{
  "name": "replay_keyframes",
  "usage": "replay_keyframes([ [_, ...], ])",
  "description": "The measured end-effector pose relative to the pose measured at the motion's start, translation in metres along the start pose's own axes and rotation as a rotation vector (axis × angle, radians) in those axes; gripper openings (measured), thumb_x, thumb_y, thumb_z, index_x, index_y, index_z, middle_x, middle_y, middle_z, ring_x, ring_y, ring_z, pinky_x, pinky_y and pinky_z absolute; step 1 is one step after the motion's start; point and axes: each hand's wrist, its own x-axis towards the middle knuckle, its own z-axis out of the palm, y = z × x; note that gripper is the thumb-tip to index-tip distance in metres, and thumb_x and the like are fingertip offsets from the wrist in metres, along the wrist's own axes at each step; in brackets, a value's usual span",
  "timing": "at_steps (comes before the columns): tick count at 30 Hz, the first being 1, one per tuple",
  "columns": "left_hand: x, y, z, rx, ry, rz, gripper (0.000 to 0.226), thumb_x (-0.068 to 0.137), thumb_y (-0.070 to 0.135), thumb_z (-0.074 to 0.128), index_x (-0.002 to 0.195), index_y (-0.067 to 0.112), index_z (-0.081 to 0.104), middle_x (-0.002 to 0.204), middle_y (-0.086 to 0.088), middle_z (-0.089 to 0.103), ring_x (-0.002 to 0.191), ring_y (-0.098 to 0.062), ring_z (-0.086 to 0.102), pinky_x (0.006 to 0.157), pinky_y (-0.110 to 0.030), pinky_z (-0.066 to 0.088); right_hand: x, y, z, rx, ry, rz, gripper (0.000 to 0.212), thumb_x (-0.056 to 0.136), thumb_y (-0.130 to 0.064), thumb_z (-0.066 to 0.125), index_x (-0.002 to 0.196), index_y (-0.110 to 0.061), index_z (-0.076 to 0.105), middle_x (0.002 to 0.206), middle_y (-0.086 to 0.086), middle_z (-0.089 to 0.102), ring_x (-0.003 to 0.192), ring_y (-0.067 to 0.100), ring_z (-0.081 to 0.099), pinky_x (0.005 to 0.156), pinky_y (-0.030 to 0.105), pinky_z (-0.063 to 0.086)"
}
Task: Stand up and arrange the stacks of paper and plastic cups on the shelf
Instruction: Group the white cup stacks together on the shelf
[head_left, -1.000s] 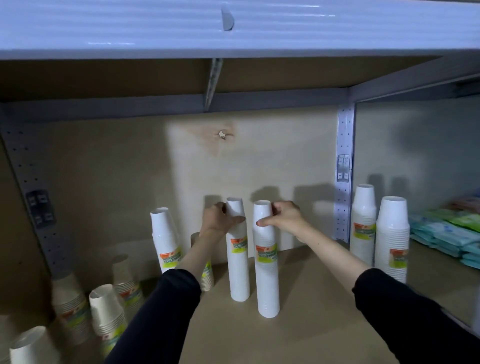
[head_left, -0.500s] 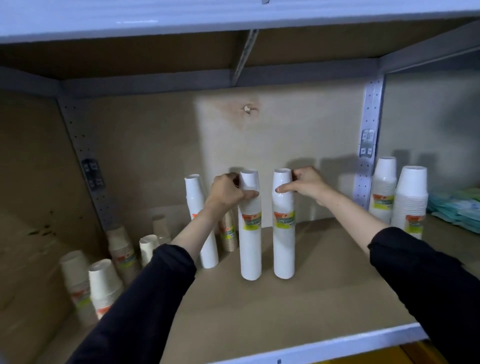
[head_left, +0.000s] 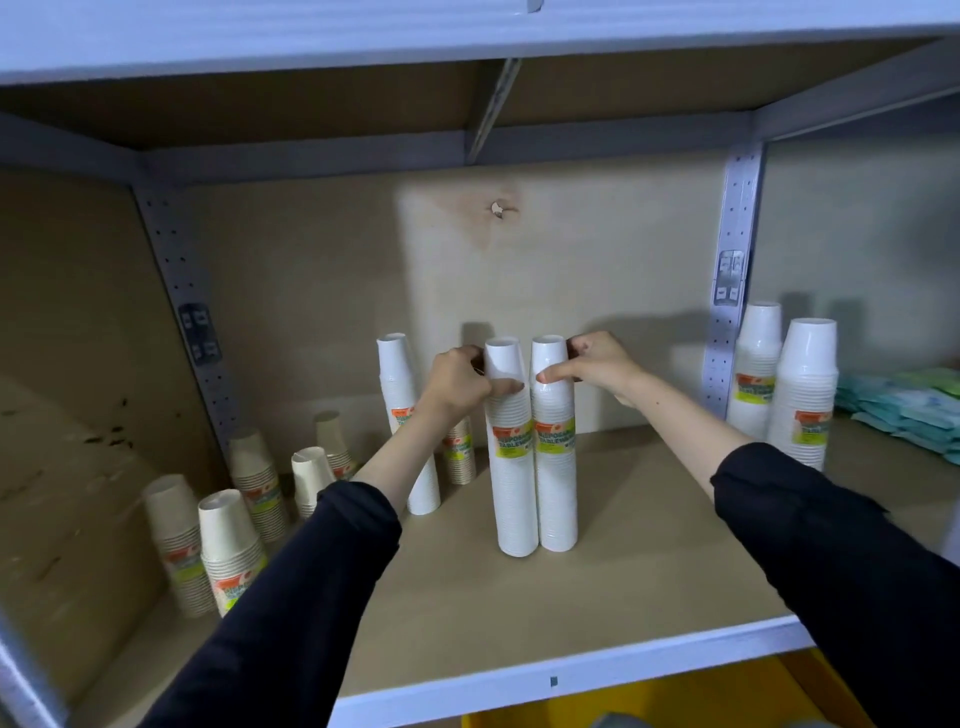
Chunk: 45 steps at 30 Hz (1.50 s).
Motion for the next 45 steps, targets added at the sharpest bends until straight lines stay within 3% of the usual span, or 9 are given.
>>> replay_keyframes([
  [4, 0.002, -0.006, 0.006, -0.044, -0.026, -0.012, 0.054, 0.072, 0.024, 0.078, 0.116, -0.001, 0.059, 0.111, -0.012, 0.066, 0.091, -0.02, 0.059, 0.074, -0.025, 0.044, 0.002, 0.007, 0.002, 0.025, -0.004, 0.001, 0.031, 0.061, -0.019, 0.083, 0.083, -0.003, 0.068, 0.082, 0.005, 0.063, 0.084, 0.02, 0.058, 0.079, 0.036, 0.049],
  [10, 0.002, -0.013, 0.011, -0.086, -0.072, 0.001, 0.06, 0.075, 0.023, 0.077, 0.125, 0.0, 0.053, 0.123, -0.013, 0.062, 0.111, -0.026, 0.059, 0.088, -0.031, 0.047, -0.012, 0.031, 0.013, 0.049, -0.034, 0.051, 0.05, 0.071, -0.016, 0.078, 0.116, -0.004, 0.06, 0.105, 0.004, 0.063, 0.098, 0.019, 0.058, 0.091, 0.033, 0.047],
  [16, -0.006, -0.03, 0.021, -0.066, -0.147, -0.08, 0.061, 0.069, 0.02, 0.081, 0.12, 0.0, 0.055, 0.118, -0.011, 0.061, 0.094, -0.014, 0.056, 0.08, -0.023, 0.045, -0.029, 0.07, 0.034, 0.06, -0.095, 0.164, 0.046, 0.068, -0.012, 0.08, 0.111, -0.005, 0.065, 0.115, 0.011, 0.069, 0.108, 0.025, 0.064, 0.097, 0.035, 0.049],
  [20, -0.021, -0.047, 0.035, -0.037, -0.293, -0.157, 0.055, 0.073, 0.015, 0.078, 0.121, 0.001, 0.055, 0.104, -0.003, 0.061, 0.093, -0.012, 0.054, 0.076, -0.019, 0.042, -0.043, 0.086, 0.045, 0.053, -0.148, 0.246, 0.046, 0.074, -0.001, 0.075, 0.118, 0.001, 0.061, 0.124, 0.013, 0.064, 0.103, 0.018, 0.059, 0.064, 0.008, 0.049],
  [22, -0.024, -0.052, 0.042, -0.023, -0.313, -0.165, 0.053, 0.074, 0.013, 0.076, 0.121, 0.002, 0.055, 0.113, -0.008, 0.064, 0.094, -0.012, 0.053, 0.078, -0.019, 0.042, -0.045, 0.09, 0.049, 0.064, -0.163, 0.261, 0.047, 0.076, 0.002, 0.072, 0.121, 0.004, 0.057, 0.127, 0.016, 0.061, 0.101, 0.018, 0.057, 0.055, 0.004, 0.043],
  [32, -0.025, -0.054, 0.044, 0.147, -0.343, -0.181, 0.052, 0.073, 0.018, 0.078, 0.117, 0.003, 0.055, 0.118, -0.01, 0.063, 0.107, -0.024, 0.059, 0.079, -0.021, 0.043, -0.043, 0.098, 0.046, 0.026, -0.158, 0.266, 0.051, 0.073, 0.001, 0.075, 0.121, 0.004, 0.057, 0.127, 0.018, 0.061, 0.099, 0.016, 0.055, 0.084, 0.024, 0.042],
  [35, -0.028, -0.056, 0.038, 0.323, -0.417, -0.205, 0.024, 0.075, 0.018, 0.075, 0.088, 0.011, 0.055, 0.097, -0.005, 0.055, 0.088, -0.018, 0.051, 0.064, -0.018, 0.04, -0.045, 0.098, 0.035, -0.1, -0.125, 0.252, 0.054, 0.072, -0.004, 0.077, 0.122, 0.005, 0.058, 0.128, 0.018, 0.061, 0.109, 0.023, 0.059, 0.087, 0.025, 0.042],
  [37, -0.031, -0.055, 0.034, 0.405, -0.472, -0.2, 0.022, 0.077, 0.017, 0.073, 0.076, 0.014, 0.051, 0.094, -0.004, 0.054, 0.085, -0.017, 0.05, 0.071, -0.022, 0.039, -0.047, 0.097, 0.021, -0.166, -0.054, 0.233, 0.054, 0.073, -0.005, 0.076, 0.123, 0.004, 0.058, 0.128, 0.017, 0.06, 0.117, 0.026, 0.058, 0.089, 0.023, 0.042],
  [45, -0.04, 0.006, 0.059, 0.41, -0.556, 0.082, 0.034, 0.079, 0.019, 0.071, 0.109, 0.005, 0.065, 0.099, -0.007, 0.06, 0.093, -0.021, 0.058, 0.082, -0.028, 0.047, -0.054, 0.069, -0.047, -0.211, 0.129, 0.169, 0.044, 0.079, -0.004, 0.07, 0.12, 0.004, 0.058, 0.124, 0.02, 0.062, 0.106, 0.024, 0.059, 0.074, 0.012, 0.042],
])
